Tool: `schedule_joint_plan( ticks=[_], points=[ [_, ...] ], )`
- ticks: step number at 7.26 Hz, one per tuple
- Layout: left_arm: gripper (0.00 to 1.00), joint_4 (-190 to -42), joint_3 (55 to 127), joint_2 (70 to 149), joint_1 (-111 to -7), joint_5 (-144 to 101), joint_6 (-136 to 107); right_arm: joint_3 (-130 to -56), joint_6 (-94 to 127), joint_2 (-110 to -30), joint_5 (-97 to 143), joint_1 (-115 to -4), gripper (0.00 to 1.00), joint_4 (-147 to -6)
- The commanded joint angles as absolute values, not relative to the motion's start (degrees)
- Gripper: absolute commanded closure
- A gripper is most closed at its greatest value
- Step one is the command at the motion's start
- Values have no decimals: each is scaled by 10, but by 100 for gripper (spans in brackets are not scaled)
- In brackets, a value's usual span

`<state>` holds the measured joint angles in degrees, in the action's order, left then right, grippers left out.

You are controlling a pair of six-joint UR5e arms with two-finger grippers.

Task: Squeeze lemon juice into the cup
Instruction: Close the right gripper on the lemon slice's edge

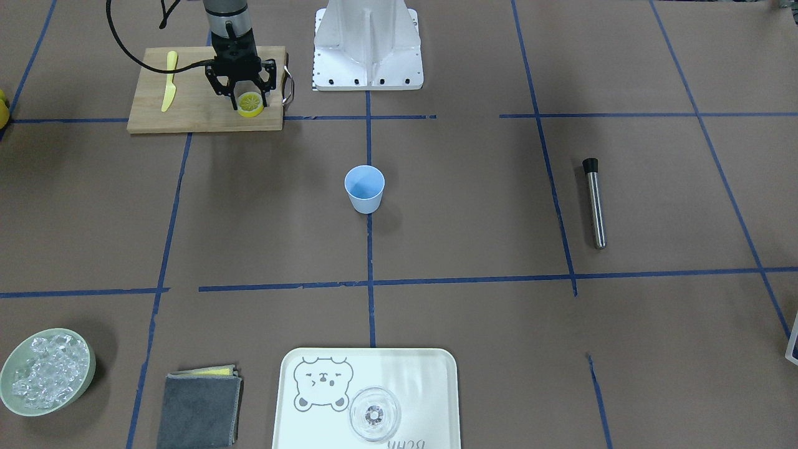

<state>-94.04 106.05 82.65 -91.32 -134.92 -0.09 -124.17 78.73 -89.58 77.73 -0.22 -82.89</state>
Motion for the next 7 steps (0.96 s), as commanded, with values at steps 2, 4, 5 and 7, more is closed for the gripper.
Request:
schedule_joint_plan(
  ticks=[2,4,5,7],
  points=[
    [0,-940,1061,827,-913,-1350,-1,-1263,784,-898,780,-5,86,-831],
    [0,-940,1062,827,-913,-1350,-1,-1273,781,-898,788,-11,84,-832],
    [0,-940,1061,827,-913,-1350,-1,-1280,780,-899,801,-22,84,-833],
    [0,-940,1062,828,-913,-1350,-1,-1281,779,-901,816,-39,84,-833]
  ],
)
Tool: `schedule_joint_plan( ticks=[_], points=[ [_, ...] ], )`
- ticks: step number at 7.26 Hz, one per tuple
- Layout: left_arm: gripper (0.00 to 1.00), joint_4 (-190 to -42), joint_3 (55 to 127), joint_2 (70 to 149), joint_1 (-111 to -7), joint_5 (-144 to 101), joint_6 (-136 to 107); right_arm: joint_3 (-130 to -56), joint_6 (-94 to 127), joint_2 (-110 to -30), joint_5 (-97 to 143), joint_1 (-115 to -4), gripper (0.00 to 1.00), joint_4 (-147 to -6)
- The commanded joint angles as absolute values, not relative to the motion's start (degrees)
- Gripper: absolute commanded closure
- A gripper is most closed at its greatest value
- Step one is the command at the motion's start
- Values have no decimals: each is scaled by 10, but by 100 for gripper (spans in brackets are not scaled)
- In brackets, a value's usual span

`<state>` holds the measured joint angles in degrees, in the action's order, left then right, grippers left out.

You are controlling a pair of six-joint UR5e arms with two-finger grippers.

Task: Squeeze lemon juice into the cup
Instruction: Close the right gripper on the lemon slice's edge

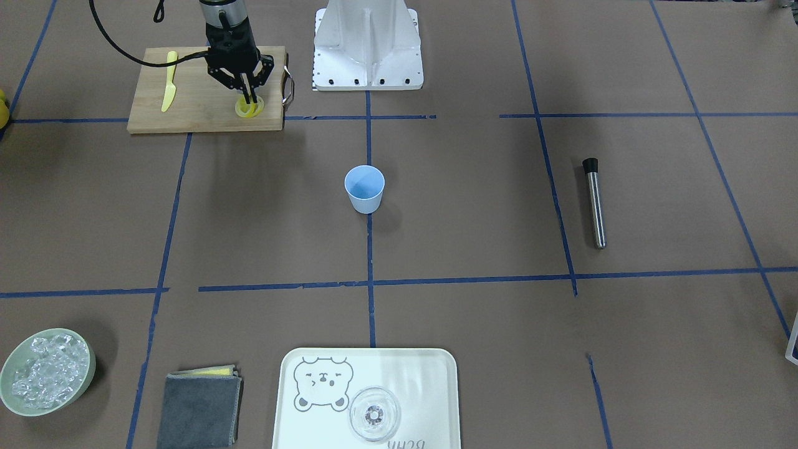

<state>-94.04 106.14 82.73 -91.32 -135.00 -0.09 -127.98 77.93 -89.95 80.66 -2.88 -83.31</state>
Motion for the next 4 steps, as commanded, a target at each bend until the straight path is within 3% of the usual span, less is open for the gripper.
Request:
schedule_joint_plan(
  ticks=[1,4],
  points=[
    [0,-940,1061,828,-913,-1350,-2,-1287,778,-899,823,-47,83,-836],
    [0,-940,1061,830,-913,-1350,-2,-1317,777,-893,859,-78,85,-887]
  ],
)
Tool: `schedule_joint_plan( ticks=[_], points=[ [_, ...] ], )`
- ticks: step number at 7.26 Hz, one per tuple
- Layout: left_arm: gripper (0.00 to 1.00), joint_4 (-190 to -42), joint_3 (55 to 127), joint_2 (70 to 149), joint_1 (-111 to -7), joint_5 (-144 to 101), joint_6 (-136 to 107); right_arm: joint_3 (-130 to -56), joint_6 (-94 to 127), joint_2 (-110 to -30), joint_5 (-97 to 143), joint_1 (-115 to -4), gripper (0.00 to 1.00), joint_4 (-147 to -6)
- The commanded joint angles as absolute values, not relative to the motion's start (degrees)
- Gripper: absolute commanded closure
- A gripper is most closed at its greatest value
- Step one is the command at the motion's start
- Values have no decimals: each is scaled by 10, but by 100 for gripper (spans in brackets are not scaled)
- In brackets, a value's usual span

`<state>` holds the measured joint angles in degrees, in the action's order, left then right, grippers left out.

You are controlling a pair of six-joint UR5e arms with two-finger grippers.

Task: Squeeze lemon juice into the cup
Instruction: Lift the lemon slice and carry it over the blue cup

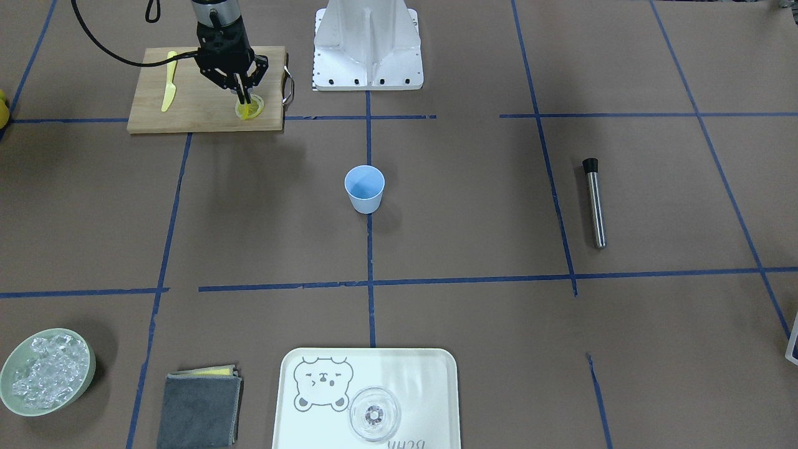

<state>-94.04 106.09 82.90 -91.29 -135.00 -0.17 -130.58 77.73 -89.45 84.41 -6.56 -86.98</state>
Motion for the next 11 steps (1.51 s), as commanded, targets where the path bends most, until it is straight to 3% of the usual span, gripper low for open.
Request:
schedule_joint_plan(
  ticks=[1,2,4,7,11],
  points=[
    [0,-940,1058,832,-912,-1351,-3,-1319,771,-892,866,-86,92,-888],
    [0,-940,1058,832,-913,-1351,-3,-1327,753,-892,878,-101,100,-889],
    [0,-940,1059,832,-912,-1351,-3,-1325,730,-852,910,-142,100,-911],
    [0,-940,1057,833,-912,-1351,-3,-1309,704,-661,918,-183,100,-1083],
    [0,-940,1056,832,-913,-1350,-3,-1158,666,-500,977,-267,100,-1090]
  ],
)
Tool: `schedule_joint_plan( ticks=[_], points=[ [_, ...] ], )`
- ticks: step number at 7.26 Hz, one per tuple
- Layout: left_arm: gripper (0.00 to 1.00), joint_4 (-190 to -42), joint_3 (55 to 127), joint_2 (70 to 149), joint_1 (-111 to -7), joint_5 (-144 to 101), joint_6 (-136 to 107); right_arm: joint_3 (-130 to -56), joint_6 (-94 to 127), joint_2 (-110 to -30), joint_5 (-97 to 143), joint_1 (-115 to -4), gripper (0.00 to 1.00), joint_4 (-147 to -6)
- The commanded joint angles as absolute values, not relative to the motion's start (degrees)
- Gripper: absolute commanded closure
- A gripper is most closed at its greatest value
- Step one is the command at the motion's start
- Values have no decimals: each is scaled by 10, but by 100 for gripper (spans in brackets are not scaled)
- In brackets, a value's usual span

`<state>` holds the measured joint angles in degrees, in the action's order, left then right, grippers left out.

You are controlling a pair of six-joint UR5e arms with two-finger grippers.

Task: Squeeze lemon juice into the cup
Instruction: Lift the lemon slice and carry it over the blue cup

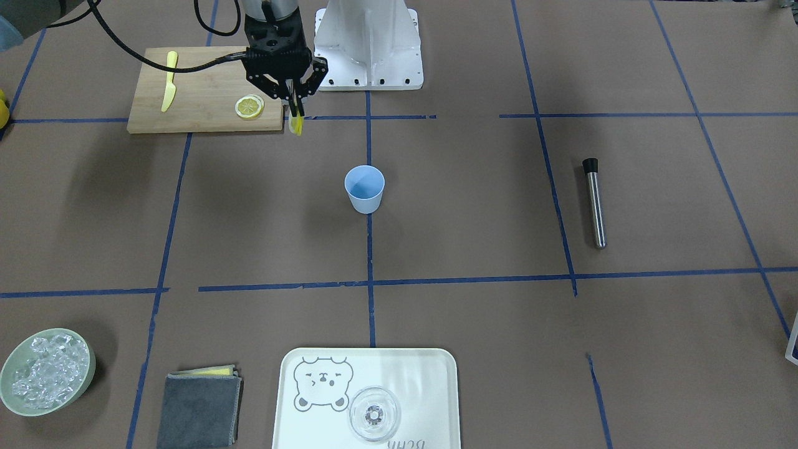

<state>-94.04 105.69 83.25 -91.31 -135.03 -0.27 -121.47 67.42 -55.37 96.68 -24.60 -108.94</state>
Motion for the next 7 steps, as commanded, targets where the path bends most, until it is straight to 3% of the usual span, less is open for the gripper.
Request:
schedule_joint_plan(
  ticks=[1,4,7],
  points=[
    [0,-940,1058,831,-913,-1350,-3,-1109,665,-461,978,-276,100,-1087],
    [0,-940,1059,831,-913,-1350,-3,-976,668,-372,978,-287,100,-1058],
    [0,-940,1061,832,-913,-1351,-3,-961,670,-386,978,-285,100,-1043]
  ],
)
